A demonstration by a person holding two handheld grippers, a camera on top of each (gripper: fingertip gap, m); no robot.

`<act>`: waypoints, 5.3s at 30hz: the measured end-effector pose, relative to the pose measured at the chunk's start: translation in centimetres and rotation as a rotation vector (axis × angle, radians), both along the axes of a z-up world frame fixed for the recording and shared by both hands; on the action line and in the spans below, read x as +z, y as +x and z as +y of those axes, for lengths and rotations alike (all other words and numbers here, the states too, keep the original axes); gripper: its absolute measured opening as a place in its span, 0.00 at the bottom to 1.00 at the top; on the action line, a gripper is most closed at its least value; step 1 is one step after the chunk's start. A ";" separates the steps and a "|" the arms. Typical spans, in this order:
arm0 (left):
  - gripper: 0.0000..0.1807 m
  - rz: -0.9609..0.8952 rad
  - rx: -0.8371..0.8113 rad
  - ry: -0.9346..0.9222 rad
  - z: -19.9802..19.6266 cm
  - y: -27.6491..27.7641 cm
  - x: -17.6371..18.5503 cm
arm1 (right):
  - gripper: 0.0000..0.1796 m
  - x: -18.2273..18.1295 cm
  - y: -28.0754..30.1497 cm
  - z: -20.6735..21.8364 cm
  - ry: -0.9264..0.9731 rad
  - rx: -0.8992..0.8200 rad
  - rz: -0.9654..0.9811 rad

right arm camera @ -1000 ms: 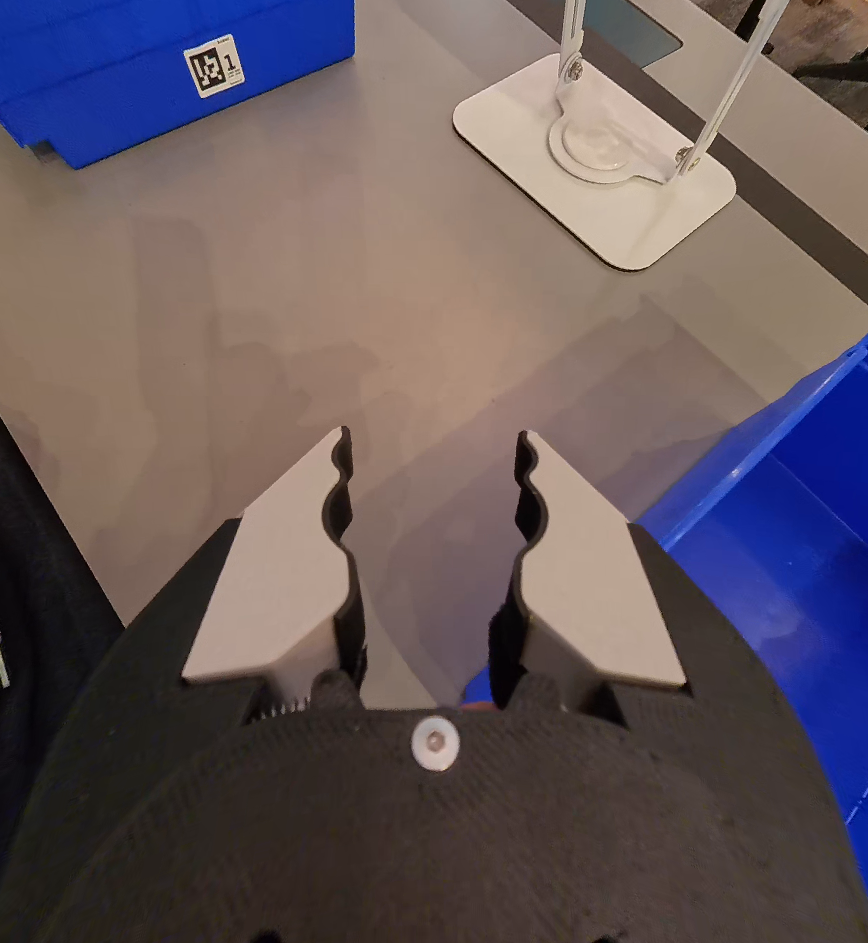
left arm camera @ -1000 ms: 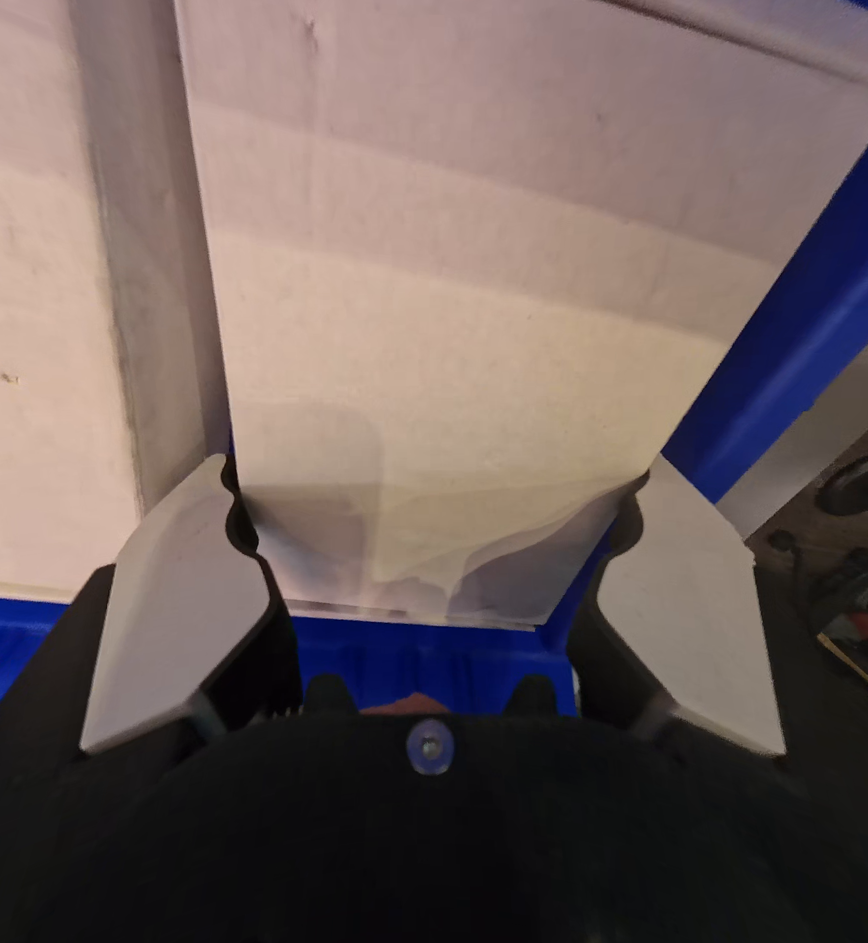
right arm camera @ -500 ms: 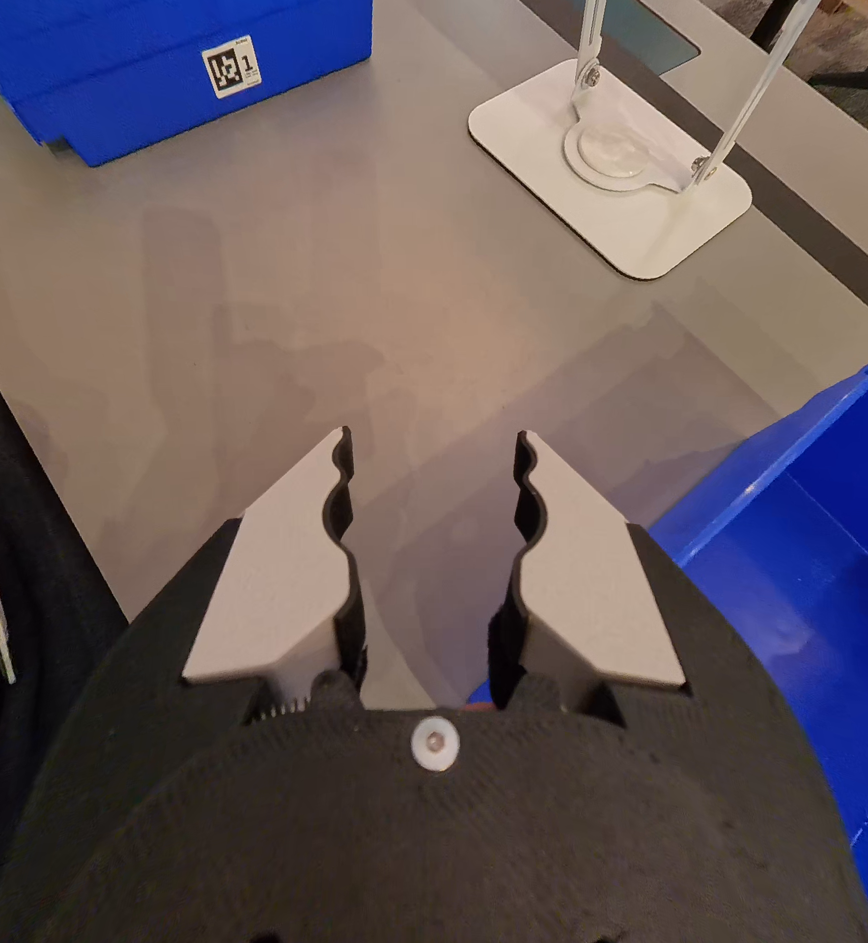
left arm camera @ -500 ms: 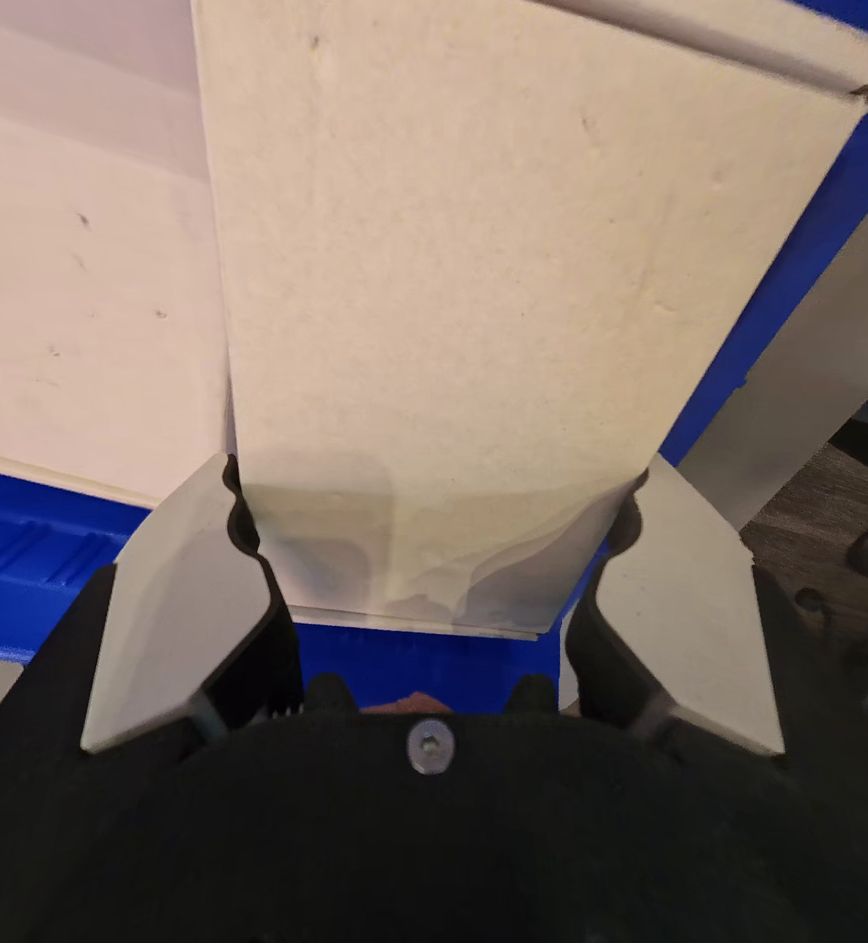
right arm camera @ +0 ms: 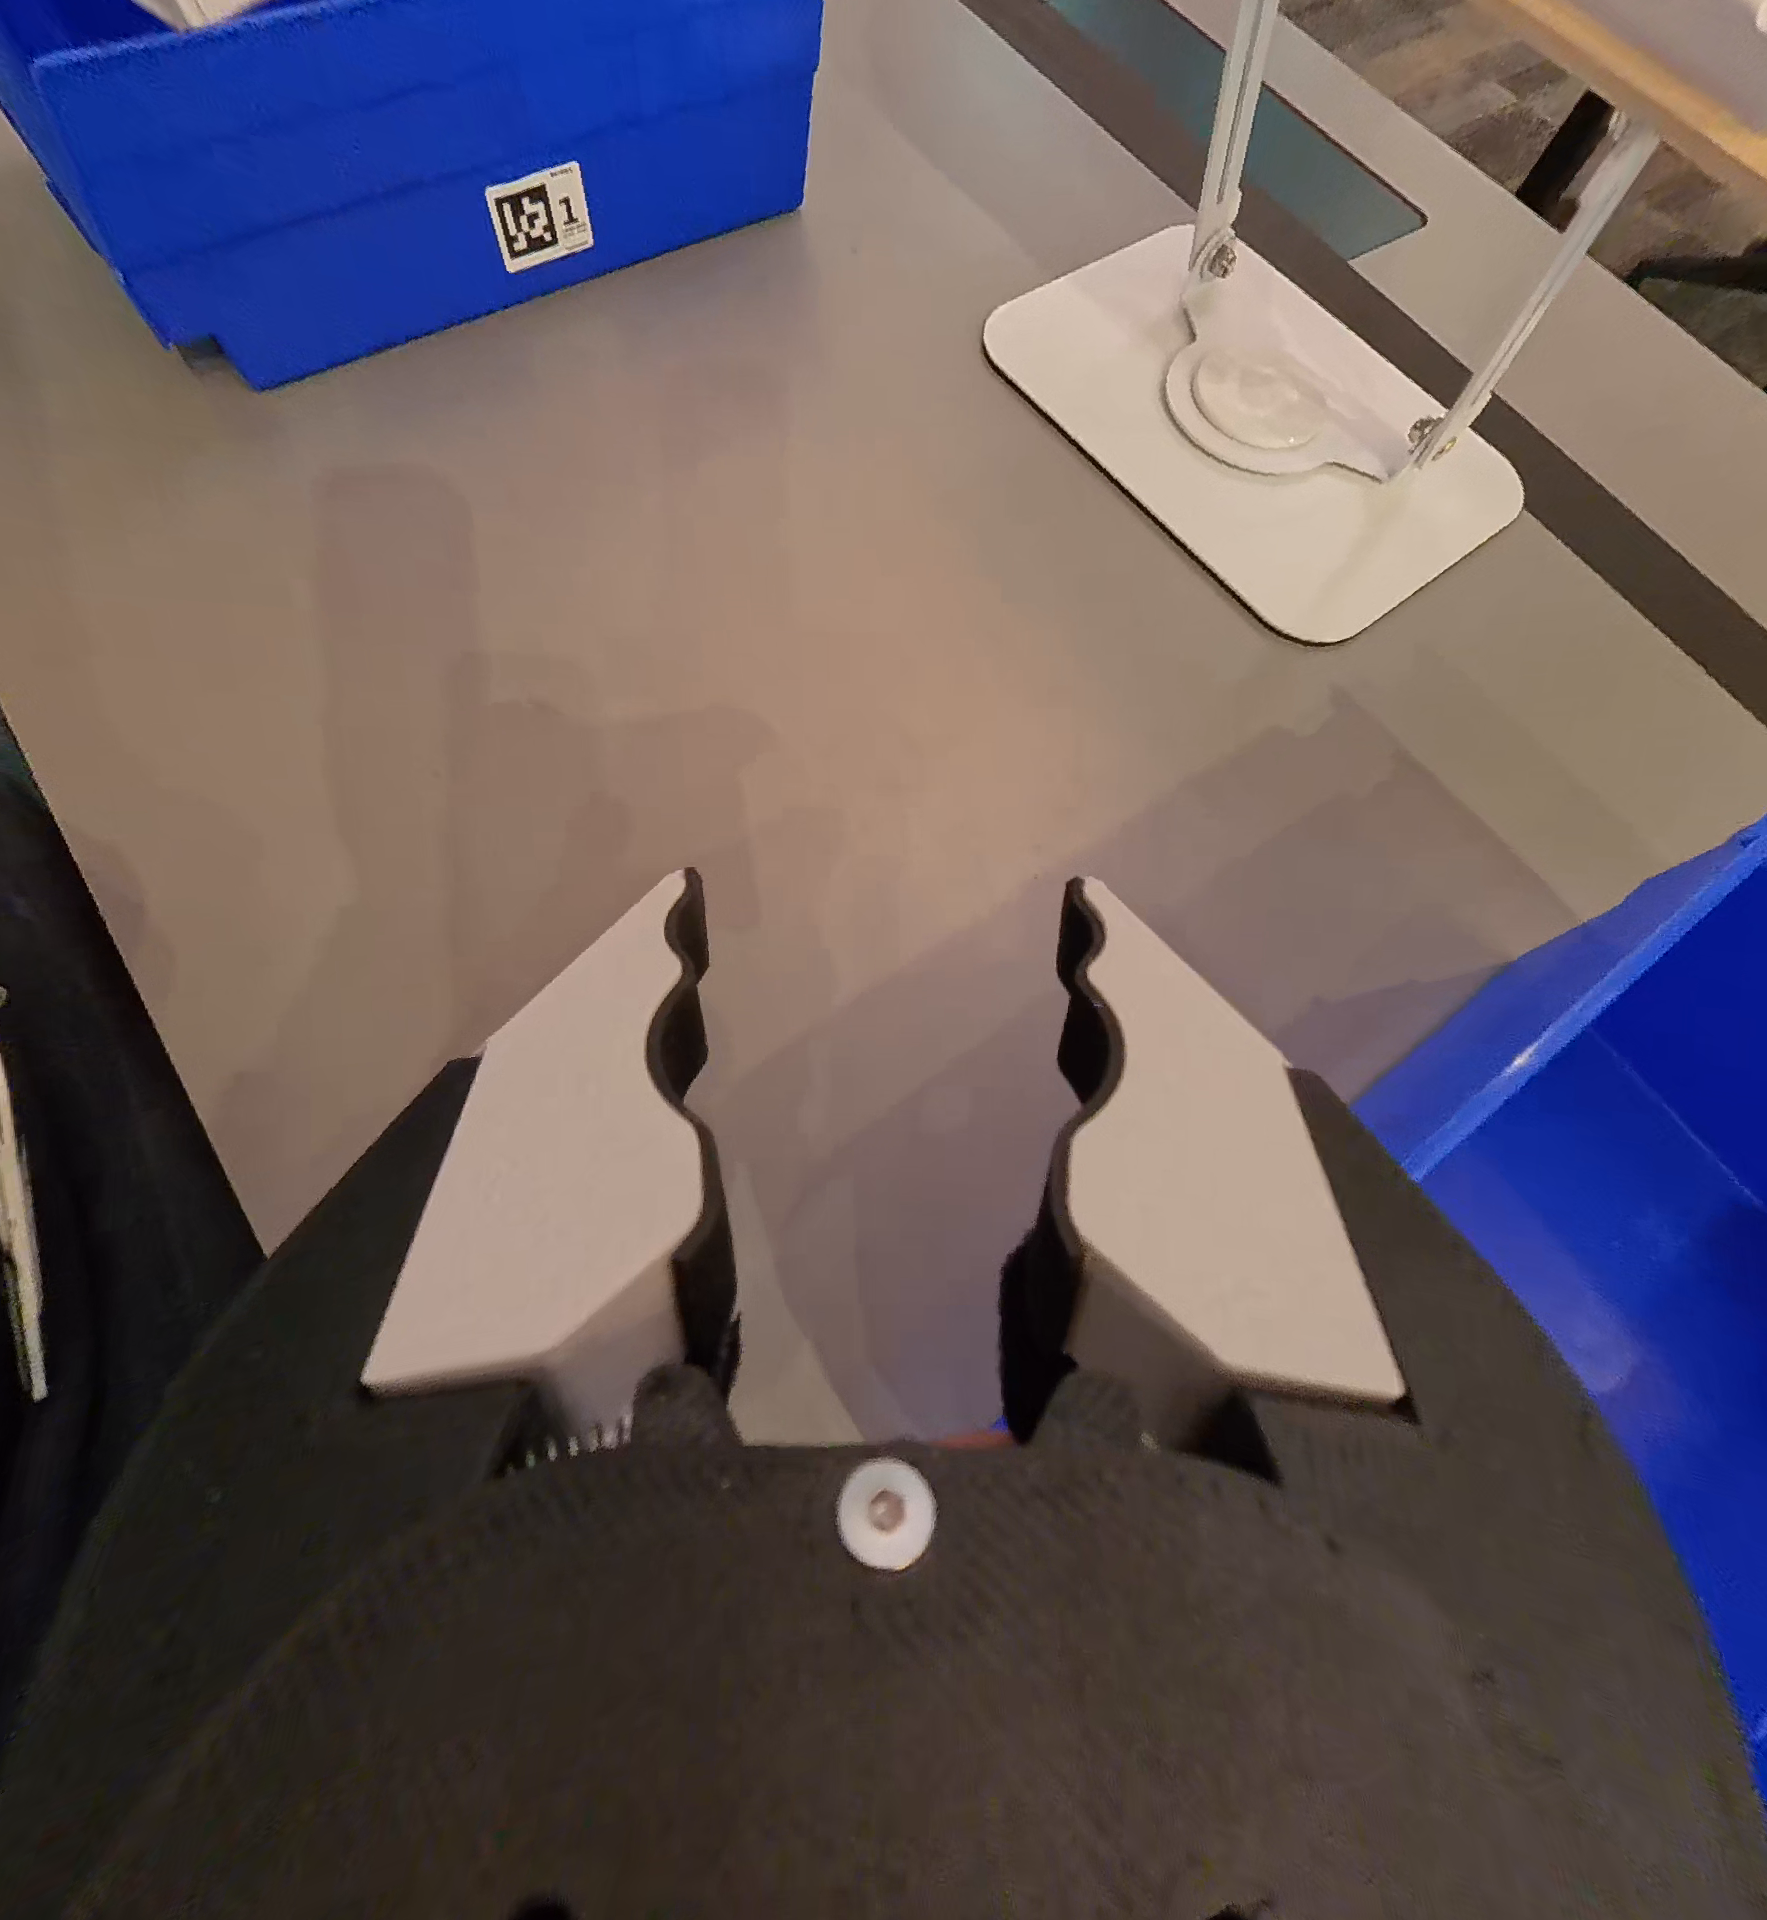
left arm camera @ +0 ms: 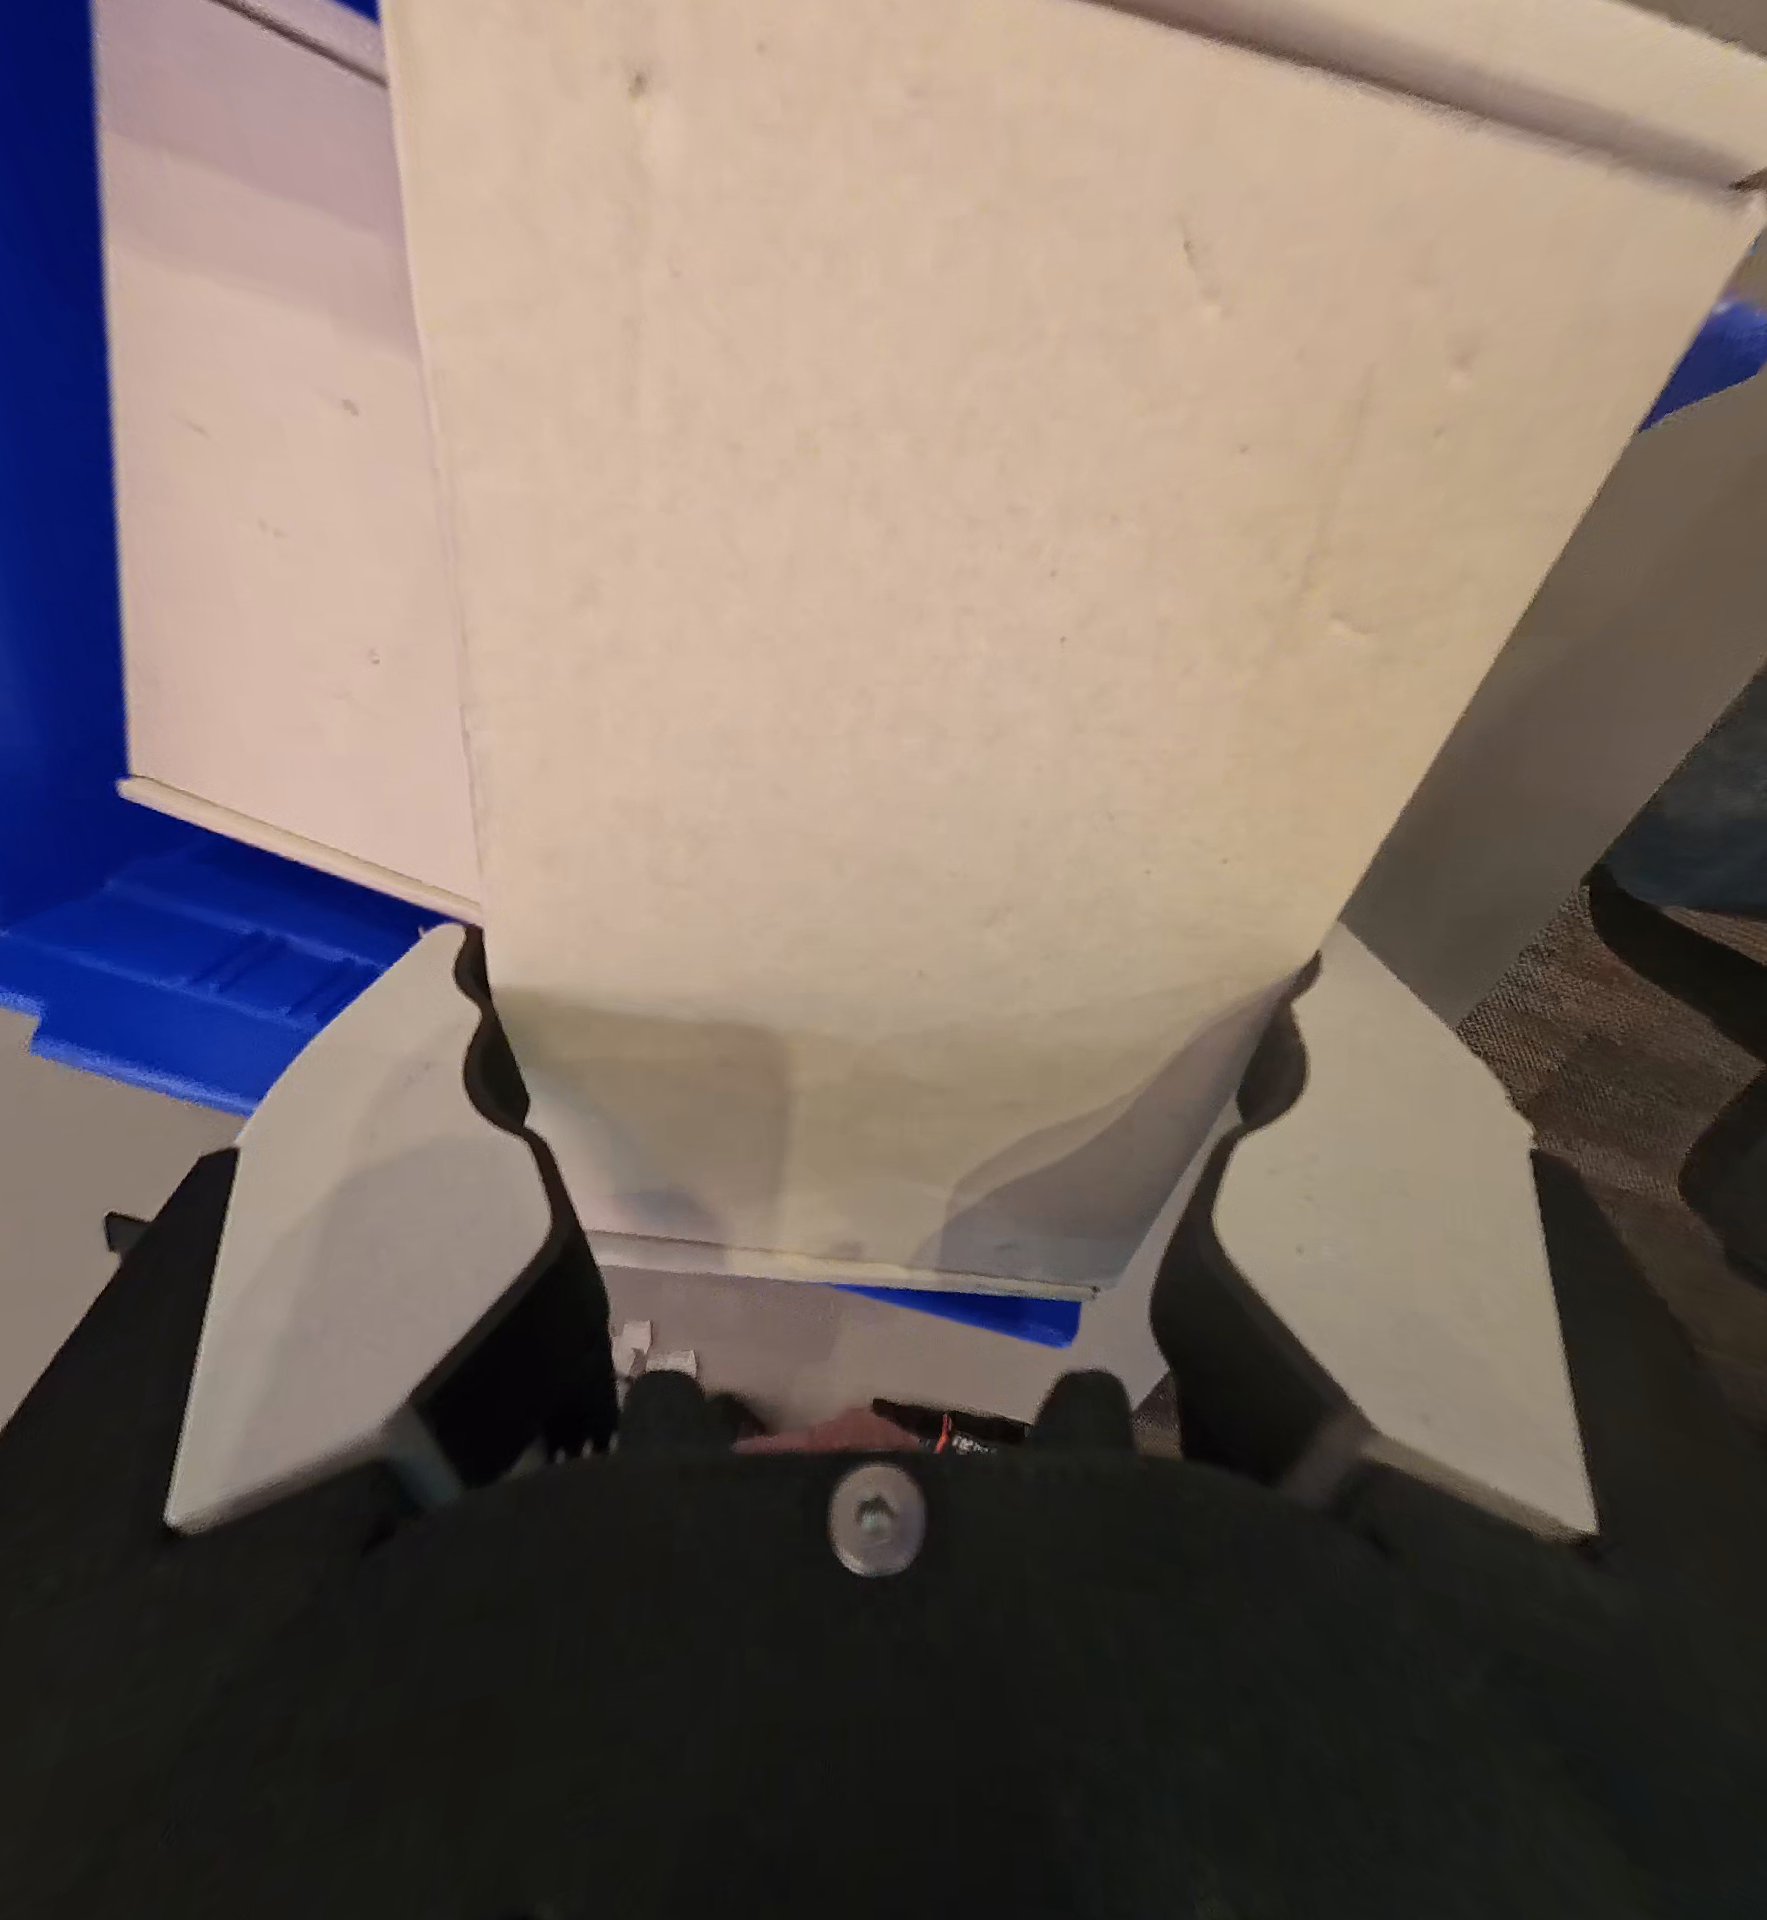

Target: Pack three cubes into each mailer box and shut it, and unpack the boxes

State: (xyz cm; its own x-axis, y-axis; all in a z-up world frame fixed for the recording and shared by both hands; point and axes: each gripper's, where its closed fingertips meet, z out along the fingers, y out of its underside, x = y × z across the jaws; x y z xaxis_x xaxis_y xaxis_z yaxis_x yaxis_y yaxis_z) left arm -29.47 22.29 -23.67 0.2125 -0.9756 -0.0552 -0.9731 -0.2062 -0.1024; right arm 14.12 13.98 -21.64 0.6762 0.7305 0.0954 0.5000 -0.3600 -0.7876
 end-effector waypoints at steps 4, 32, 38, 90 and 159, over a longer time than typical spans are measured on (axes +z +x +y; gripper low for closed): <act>0.75 -0.029 -0.003 0.028 -0.1 1.5 2.5 | 0.39 0.8 -0.3 0.1 0.041 0.010 -0.028; 0.74 0.000 -0.252 -0.342 -3.7 33.6 -6.7 | 0.54 -3.1 -3.1 -0.7 0.255 0.147 -0.520; 0.74 -0.005 -0.236 -0.429 -4.1 34.1 -7.2 | 0.52 -6.9 -4.2 0.3 0.272 0.214 -0.748; 0.43 -0.948 0.563 -0.336 -3.7 30.4 -5.2 | 0.42 -8.5 -3.9 1.9 0.335 0.290 -0.920; 0.58 -0.884 0.253 -0.199 -3.3 32.3 -6.9 | 0.22 -7.5 -3.0 1.6 0.072 0.440 -0.665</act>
